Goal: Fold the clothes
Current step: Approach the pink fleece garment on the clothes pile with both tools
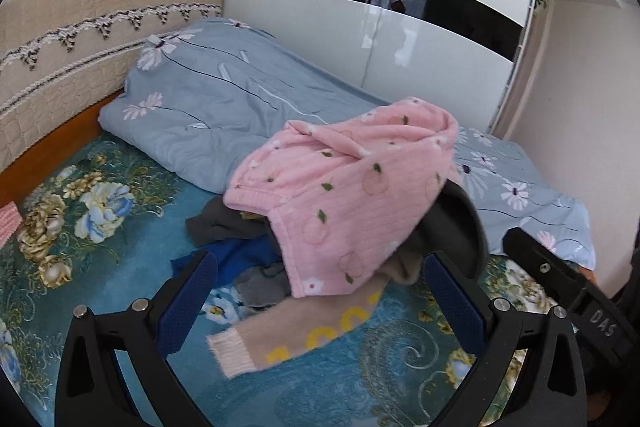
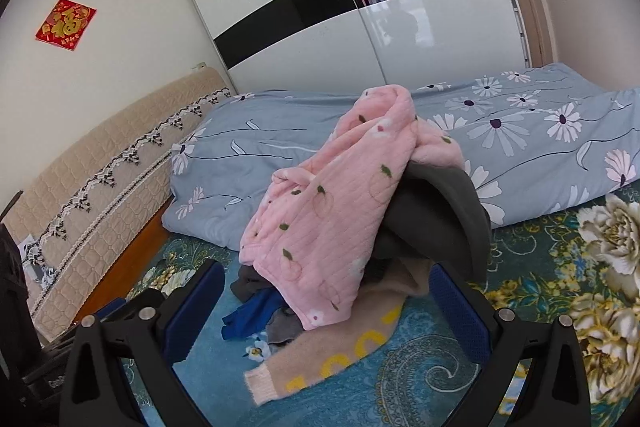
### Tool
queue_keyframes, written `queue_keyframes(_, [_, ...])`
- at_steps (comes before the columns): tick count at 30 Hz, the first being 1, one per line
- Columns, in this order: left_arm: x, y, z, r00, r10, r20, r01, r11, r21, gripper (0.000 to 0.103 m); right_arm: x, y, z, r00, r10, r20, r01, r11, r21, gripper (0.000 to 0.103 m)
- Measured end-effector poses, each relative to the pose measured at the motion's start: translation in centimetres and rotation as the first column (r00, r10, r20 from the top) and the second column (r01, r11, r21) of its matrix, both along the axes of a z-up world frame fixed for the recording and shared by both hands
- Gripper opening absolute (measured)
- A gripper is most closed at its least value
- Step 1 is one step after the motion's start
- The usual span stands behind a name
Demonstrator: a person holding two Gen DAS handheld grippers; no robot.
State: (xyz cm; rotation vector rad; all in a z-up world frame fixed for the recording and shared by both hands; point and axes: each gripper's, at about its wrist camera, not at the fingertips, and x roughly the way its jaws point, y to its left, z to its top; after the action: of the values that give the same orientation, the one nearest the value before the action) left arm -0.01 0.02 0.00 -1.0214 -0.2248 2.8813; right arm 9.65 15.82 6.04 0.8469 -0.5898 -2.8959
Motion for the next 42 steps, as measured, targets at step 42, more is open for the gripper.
queue_keyframes(42, [0.3, -1.1, 0.0, 0.999, 0.019, -0.051, -0.023, 0.995, -0.092, 0.103, -1.0, -3.6, 0.9, 0.998, 0.022, 0.065, -0.029, 0.995, 0.100, 0.103])
